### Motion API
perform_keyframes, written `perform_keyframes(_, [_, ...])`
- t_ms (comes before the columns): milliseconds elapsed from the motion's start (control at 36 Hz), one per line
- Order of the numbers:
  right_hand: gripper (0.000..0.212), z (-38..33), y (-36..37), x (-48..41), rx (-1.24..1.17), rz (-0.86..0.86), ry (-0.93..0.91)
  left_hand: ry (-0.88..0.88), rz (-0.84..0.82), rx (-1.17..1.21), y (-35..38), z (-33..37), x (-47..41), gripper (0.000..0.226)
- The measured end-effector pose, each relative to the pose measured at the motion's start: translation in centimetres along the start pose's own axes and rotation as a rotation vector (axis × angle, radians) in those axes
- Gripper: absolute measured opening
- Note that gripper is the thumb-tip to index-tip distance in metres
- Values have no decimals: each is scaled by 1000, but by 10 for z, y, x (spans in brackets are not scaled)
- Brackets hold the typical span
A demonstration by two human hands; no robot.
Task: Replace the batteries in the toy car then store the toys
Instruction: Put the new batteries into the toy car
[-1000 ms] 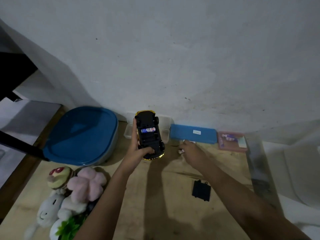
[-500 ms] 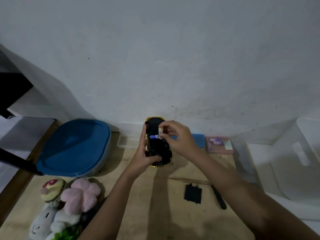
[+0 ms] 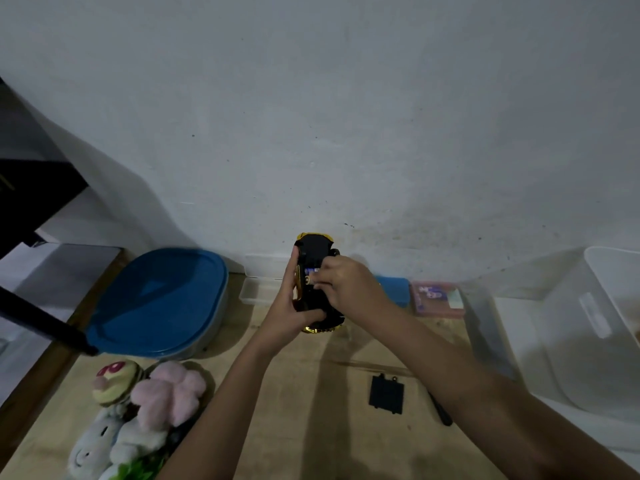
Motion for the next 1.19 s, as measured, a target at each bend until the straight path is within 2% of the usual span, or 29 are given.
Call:
perform_keyframes(222, [15, -5, 9, -3, 79, -3, -59, -2, 16, 29, -6, -2, -1, 107])
perform_keyframes(361, [4, -3, 13, 3, 92, 40, -84, -4, -14, 5, -5, -4, -5, 107])
perform_keyframes(444, [11, -2, 19, 8, 94, 50, -76, -14, -38, 10, -1, -8, -4, 107])
perform_keyframes(528, [5, 0, 30, 13, 62, 12, -64, -30, -36, 36, 1, -18, -5, 107])
perform_keyframes(639, [18, 9, 37, 14, -134, -59, 64, -60, 23, 114, -2, -33, -5, 106])
perform_keyframes(722, [20, 21, 37, 14, -298, -61, 151, -73, 83, 163, -7, -43, -8, 107])
perform_keyframes(861, [17, 65, 33, 33, -290, 85, 341, -142, 177, 224, -24, -57, -8, 109])
perform_keyframes(917, [15, 85, 39, 45, -223, 17, 416, -165, 201, 236, -29, -63, -9, 112])
perform_keyframes(972, [16, 98, 49, 58, -179, -124, 458, -179, 206, 250, -30, -68, -11, 113])
perform_keyframes(1194, [36, 105, 83, 87, 92, -490, 467, -206, 162, 244, -21, -81, -18, 112])
Point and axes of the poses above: each hand's wrist, its own x-axis away from the middle knuckle, its own y-axis out of the palm, z = x × y, the point moved 4 cm from there along -x, towards the middle knuckle, and after that the axes turned 8 degrees about -y, right-handed, at the moved point
